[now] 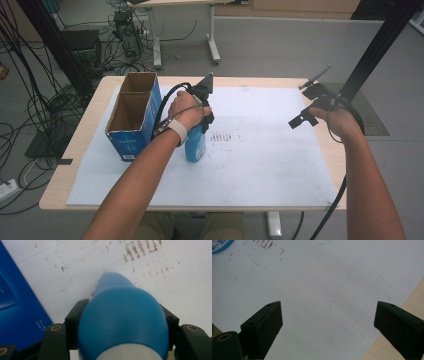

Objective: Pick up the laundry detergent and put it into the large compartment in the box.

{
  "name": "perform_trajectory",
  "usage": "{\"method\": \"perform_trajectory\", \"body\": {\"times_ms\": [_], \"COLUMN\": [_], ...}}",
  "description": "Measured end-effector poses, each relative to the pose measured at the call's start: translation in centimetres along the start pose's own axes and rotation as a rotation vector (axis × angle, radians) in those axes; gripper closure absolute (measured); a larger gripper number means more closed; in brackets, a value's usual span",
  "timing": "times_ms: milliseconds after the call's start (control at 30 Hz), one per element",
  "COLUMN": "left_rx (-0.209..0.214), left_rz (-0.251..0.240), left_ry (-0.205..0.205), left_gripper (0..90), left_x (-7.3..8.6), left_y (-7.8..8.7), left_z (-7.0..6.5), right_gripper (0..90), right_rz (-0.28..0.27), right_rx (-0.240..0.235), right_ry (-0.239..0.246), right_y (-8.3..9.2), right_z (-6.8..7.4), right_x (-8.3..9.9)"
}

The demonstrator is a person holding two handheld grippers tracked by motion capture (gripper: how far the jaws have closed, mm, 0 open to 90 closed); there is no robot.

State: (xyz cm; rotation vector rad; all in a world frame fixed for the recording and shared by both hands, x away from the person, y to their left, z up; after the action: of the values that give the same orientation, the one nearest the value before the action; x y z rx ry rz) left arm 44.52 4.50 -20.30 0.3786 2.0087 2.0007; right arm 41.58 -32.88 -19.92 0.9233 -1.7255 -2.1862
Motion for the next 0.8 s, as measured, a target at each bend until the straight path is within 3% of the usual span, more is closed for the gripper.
{"method": "perform_trajectory", "body": {"times_ms": [800], "left_rx": [0.000], "left_rz": [-0.006], "left_ry": [-0.003], "left_gripper": [39.2], "left_x": [0.11], "left_y": [-0.01], "left_z": [-0.01], "right_gripper": [8.1], "right_rz": [0.002], "right_rx": [0.004], "right_ry": [-0.003], "right_y": [0.18], "right_z": [-0.02], "right_x": [0.01]}}
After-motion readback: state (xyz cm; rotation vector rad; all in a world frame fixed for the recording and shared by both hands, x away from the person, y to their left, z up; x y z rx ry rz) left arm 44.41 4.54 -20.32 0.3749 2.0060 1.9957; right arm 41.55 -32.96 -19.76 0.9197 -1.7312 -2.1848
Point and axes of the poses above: each handheld gripper's, and its own axes: y roughly backward along the jaws, x roughly out of its underside, z roughly to its left, the point moved 5 cm from there along -y, roughly forward along the jaws, and after that the axes turned 1 degree about -x, right-handed, at the moved point
